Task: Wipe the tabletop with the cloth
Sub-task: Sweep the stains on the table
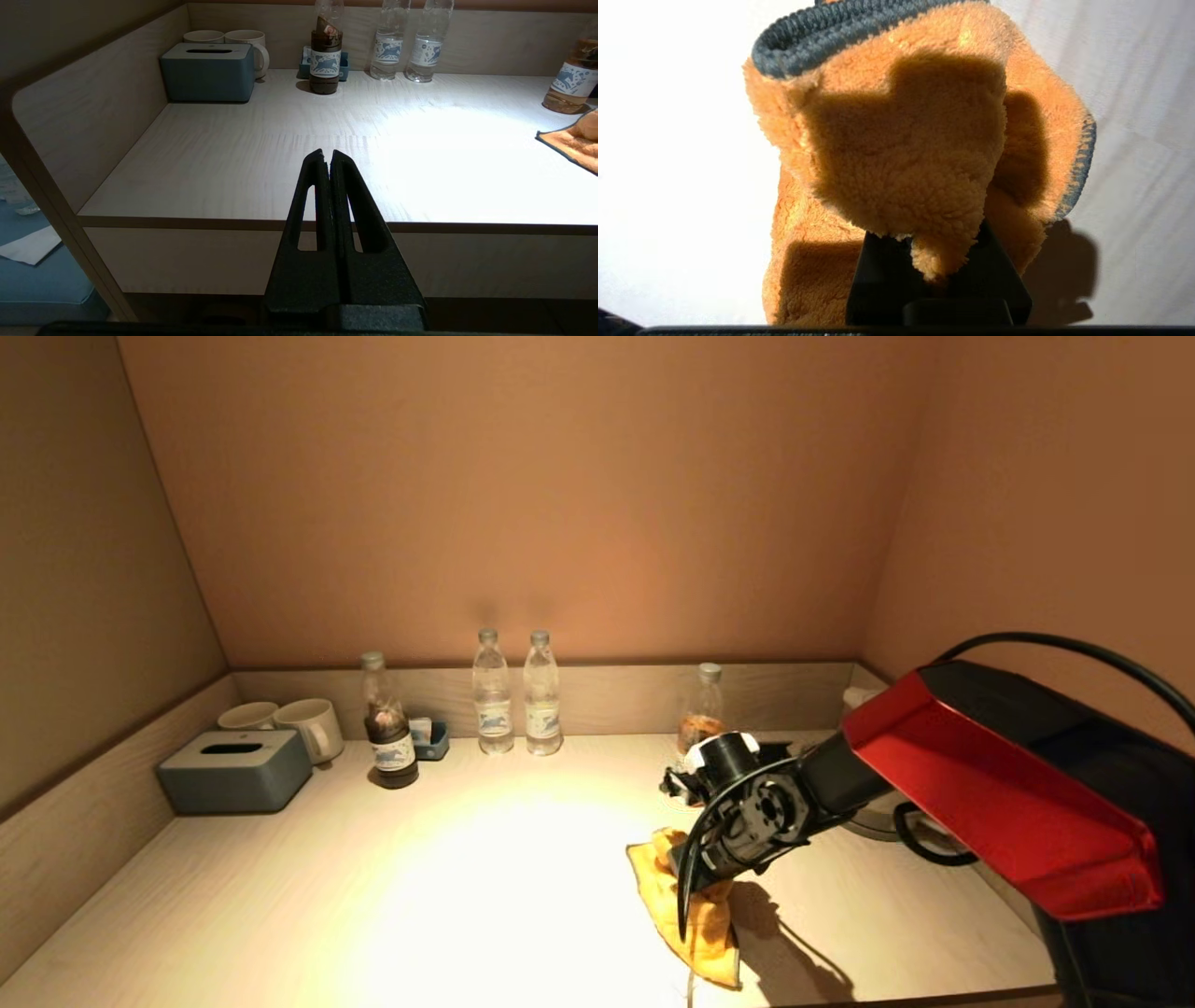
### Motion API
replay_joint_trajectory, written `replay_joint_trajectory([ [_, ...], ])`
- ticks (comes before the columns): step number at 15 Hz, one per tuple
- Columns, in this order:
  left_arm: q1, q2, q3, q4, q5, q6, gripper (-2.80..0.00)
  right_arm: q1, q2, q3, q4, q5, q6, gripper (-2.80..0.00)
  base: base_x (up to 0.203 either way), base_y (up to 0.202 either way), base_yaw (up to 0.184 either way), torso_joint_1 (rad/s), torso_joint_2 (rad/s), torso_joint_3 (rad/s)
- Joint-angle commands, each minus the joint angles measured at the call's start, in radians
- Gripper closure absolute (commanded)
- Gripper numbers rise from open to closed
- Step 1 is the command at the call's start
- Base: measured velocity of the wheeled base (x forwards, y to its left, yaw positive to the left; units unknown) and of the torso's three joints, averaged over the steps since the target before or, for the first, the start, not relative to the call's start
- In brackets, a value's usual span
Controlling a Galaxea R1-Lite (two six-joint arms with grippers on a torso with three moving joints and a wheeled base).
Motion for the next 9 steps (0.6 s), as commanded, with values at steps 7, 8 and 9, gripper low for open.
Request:
replay_joint_trajectory([
  [7,0.0,0.0,0.0,0.0,0.0,0.0,0.0,0.163,0.069,-0.205,-0.015,0.009,-0.002,0.0,0.0,0.0,0.0,0.0,0.0,0.0],
  [8,0.0,0.0,0.0,0.0,0.0,0.0,0.0,0.171,0.098,-0.26,-0.005,0.008,-0.003,0.0,0.0,0.0,0.0,0.0,0.0,0.0],
  [9,0.0,0.0,0.0,0.0,0.0,0.0,0.0,0.182,0.131,-0.329,0.015,0.007,-0.002,0.0,0.0,0.0,0.0,0.0,0.0,0.0],
])
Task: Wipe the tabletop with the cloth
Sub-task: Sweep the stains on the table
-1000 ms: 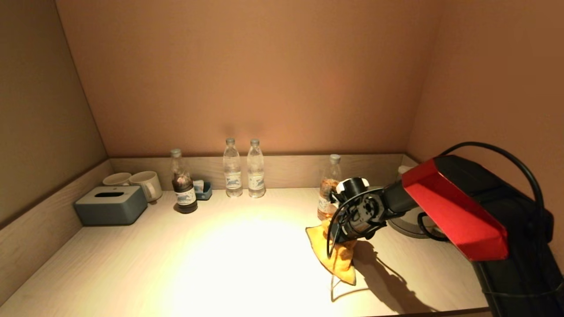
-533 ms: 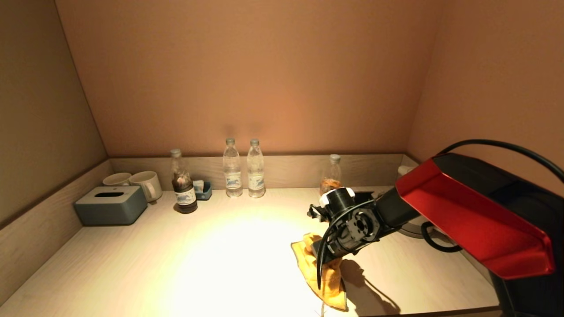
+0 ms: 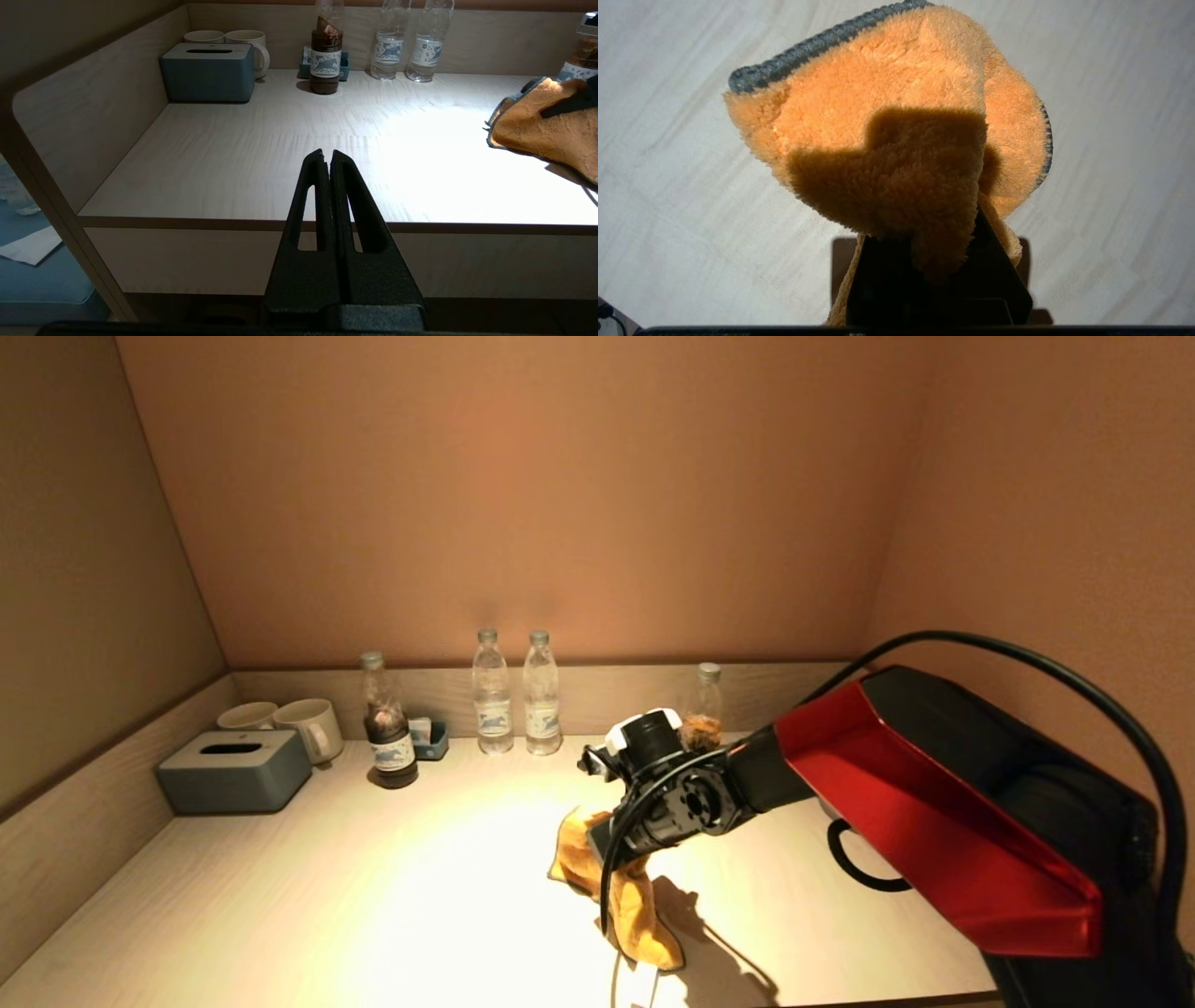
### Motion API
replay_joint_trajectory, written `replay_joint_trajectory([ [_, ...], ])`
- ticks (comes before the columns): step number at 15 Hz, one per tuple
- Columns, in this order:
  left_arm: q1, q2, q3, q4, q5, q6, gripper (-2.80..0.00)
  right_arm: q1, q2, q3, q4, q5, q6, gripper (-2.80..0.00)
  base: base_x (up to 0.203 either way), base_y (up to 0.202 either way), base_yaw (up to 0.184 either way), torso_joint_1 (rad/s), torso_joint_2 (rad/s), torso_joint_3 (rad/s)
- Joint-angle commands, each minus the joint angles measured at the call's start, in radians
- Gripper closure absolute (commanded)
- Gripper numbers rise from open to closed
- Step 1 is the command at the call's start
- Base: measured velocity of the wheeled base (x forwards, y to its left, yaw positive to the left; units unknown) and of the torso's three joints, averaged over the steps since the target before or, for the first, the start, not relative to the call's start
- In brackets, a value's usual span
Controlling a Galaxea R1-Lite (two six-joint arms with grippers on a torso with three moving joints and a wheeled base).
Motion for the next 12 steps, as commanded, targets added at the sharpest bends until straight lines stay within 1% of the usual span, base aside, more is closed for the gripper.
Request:
replay_joint_trajectory([
  [1,0.0,0.0,0.0,0.0,0.0,0.0,0.0,0.03,0.104,-0.155,0.048,-0.001,0.0,0.0,0.0,0.0,0.0,0.0,0.0,0.0],
  [5,0.0,0.0,0.0,0.0,0.0,0.0,0.0,0.073,0.22,-0.382,0.138,-0.008,-0.001,0.0,0.0,0.0,0.0,0.0,0.0,0.0],
  [6,0.0,0.0,0.0,0.001,0.0,0.0,0.0,0.083,0.246,-0.409,0.142,-0.01,-0.012,0.0,0.0,0.0,0.0,0.0,0.0,0.0],
  [8,0.0,0.0,0.0,0.001,0.0,0.0,0.0,0.092,0.255,-0.412,0.138,-0.012,-0.031,0.0,0.0,0.0,0.0,0.0,0.0,0.0],
  [9,0.0,0.0,0.0,0.0,0.0,0.0,0.0,0.104,0.273,-0.412,0.128,-0.014,-0.076,0.0,0.0,0.0,0.0,0.0,0.0,0.0],
  [12,0.0,0.0,0.0,0.001,0.0,0.0,0.0,0.1,0.286,-0.412,0.126,-0.015,-0.082,0.0,0.0,0.0,0.0,0.0,0.0,0.0],
])
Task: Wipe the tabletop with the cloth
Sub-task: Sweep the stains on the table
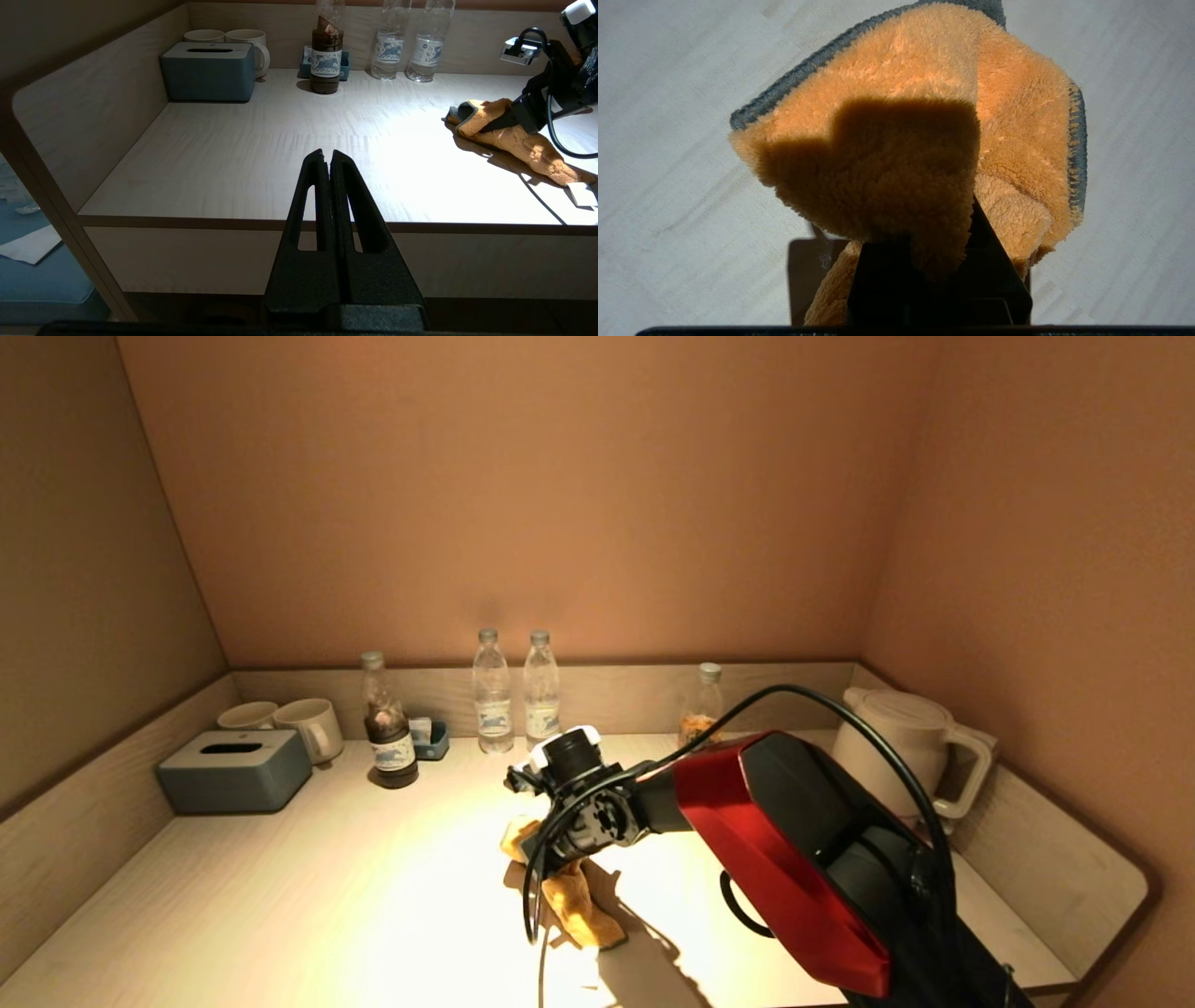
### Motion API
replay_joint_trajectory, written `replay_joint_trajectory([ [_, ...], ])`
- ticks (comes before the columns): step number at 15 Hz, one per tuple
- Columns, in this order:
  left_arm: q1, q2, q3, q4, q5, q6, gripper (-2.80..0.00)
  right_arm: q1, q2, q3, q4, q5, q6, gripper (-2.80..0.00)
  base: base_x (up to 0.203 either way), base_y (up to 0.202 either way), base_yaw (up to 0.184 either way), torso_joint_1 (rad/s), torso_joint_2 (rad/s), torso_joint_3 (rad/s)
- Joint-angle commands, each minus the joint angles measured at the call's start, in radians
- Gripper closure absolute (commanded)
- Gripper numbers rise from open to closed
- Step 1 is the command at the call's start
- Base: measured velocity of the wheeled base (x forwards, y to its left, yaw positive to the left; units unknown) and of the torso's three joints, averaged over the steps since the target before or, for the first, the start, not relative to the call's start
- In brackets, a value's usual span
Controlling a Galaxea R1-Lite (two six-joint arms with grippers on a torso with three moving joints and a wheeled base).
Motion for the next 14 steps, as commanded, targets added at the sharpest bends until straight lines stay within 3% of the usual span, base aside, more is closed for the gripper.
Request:
replay_joint_trajectory([
  [1,0.0,0.0,0.0,-0.001,0.0,0.0,0.0,-0.005,0.019,0.0,0.0,0.001,-0.02,0.0,0.0,0.0,0.0,0.0,0.0,0.0],
  [14,0.0,0.0,0.0,0.0,0.0,0.0,0.0,-0.273,-0.029,0.042,0.017,0.004,-0.01,0.0,0.0,0.0,0.0,0.0,0.0,0.0],
])
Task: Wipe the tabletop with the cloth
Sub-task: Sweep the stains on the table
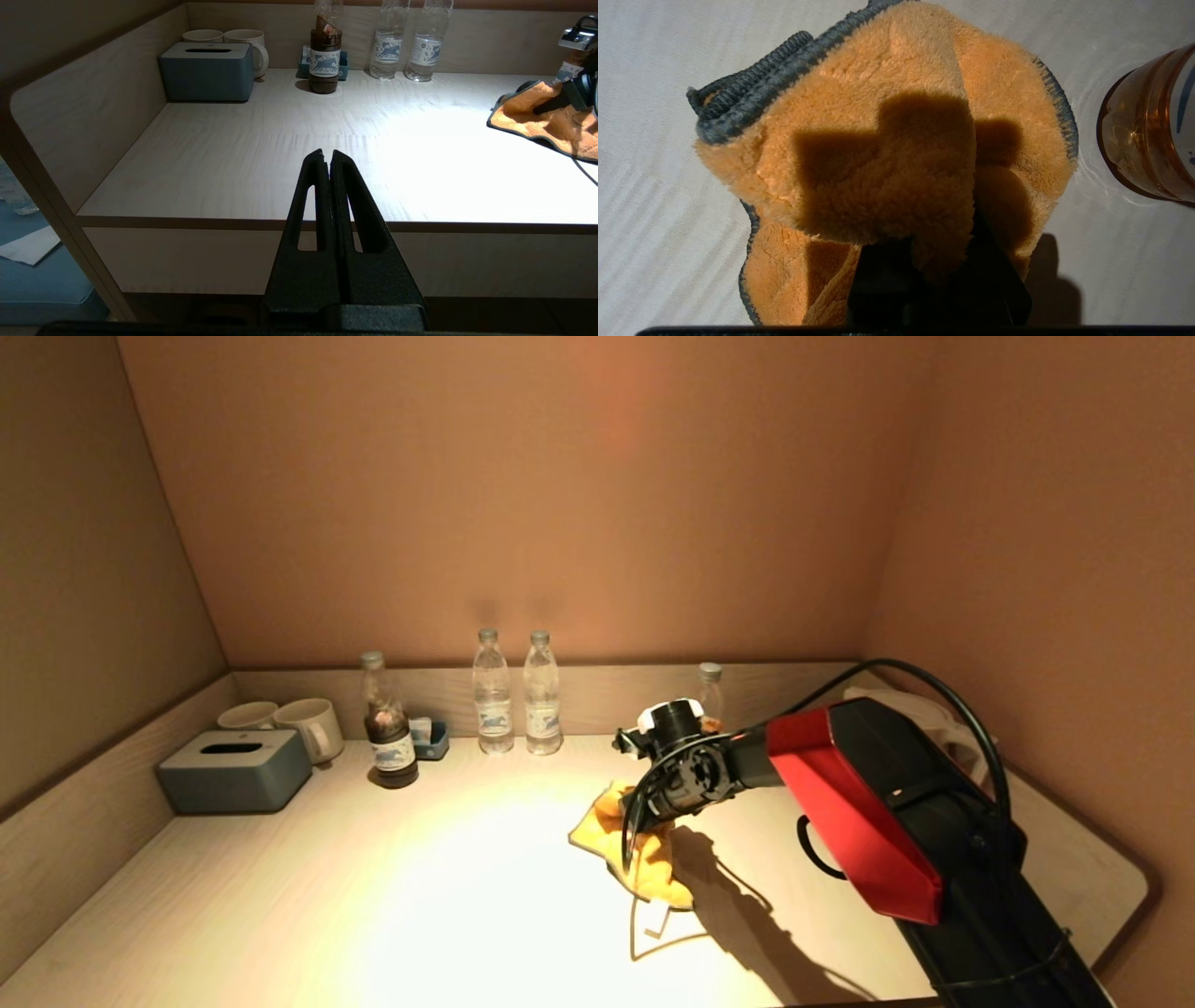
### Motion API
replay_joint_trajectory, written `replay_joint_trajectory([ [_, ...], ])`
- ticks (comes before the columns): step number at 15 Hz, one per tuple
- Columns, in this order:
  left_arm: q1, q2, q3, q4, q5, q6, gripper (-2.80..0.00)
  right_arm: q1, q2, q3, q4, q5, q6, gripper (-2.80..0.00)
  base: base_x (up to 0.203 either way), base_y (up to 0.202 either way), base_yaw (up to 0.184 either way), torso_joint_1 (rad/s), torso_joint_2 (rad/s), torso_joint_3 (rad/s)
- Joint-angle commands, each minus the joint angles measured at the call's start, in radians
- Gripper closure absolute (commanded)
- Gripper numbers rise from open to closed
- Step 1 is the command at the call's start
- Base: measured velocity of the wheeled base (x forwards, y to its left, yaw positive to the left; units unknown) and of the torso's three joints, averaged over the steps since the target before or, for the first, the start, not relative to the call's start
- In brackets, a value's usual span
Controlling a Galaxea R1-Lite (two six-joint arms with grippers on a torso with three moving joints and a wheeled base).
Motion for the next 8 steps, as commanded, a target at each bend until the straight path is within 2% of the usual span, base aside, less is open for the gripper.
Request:
replay_joint_trajectory([
  [1,0.0,0.0,0.0,-0.002,0.0,0.0,0.0,-0.054,-0.017,0.03,0.0,0.007,0.003,0.0,0.0,0.0,0.0,0.0,0.0,0.0],
  [8,0.0,0.0,0.0,-0.002,0.0,0.0,0.0,-0.171,-0.107,0.166,-0.003,0.028,-0.001,0.0,0.0,0.0,0.0,0.0,0.0,0.0],
])
